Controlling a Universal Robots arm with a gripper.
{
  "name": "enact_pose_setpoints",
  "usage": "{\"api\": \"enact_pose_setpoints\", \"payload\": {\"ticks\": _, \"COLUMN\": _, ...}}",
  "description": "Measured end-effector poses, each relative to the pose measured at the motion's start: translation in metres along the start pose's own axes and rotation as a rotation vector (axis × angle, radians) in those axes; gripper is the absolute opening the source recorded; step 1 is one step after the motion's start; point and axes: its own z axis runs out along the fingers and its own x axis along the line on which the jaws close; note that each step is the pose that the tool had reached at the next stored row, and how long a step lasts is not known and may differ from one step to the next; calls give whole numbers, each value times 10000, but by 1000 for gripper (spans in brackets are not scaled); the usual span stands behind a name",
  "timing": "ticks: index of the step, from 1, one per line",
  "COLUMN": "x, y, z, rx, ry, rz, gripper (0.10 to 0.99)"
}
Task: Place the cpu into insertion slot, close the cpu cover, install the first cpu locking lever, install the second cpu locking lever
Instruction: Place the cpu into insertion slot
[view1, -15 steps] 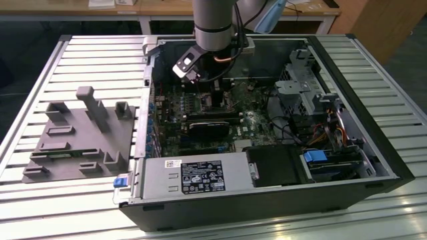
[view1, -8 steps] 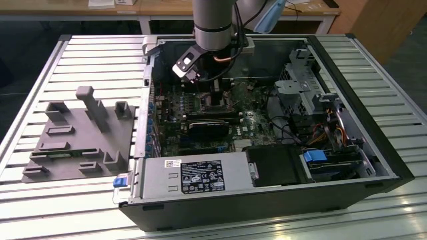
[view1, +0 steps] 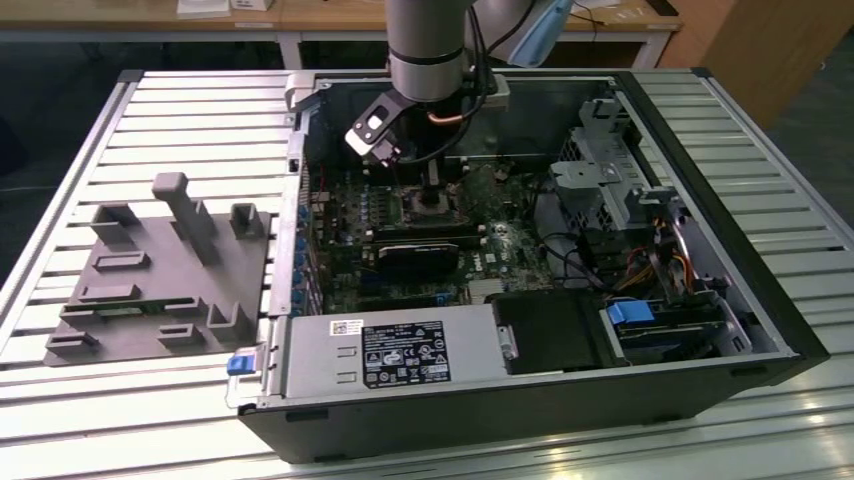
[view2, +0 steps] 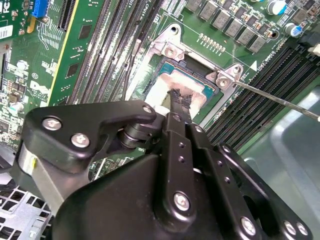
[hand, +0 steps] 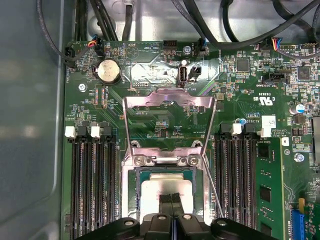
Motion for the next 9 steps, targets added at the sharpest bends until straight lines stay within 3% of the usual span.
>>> {"api": "enact_pose_setpoints", "payload": {"ticks": 9, "x": 0, "y": 20, "z": 0, "rx": 1, "ry": -1, "rz": 0, "gripper": 102}}
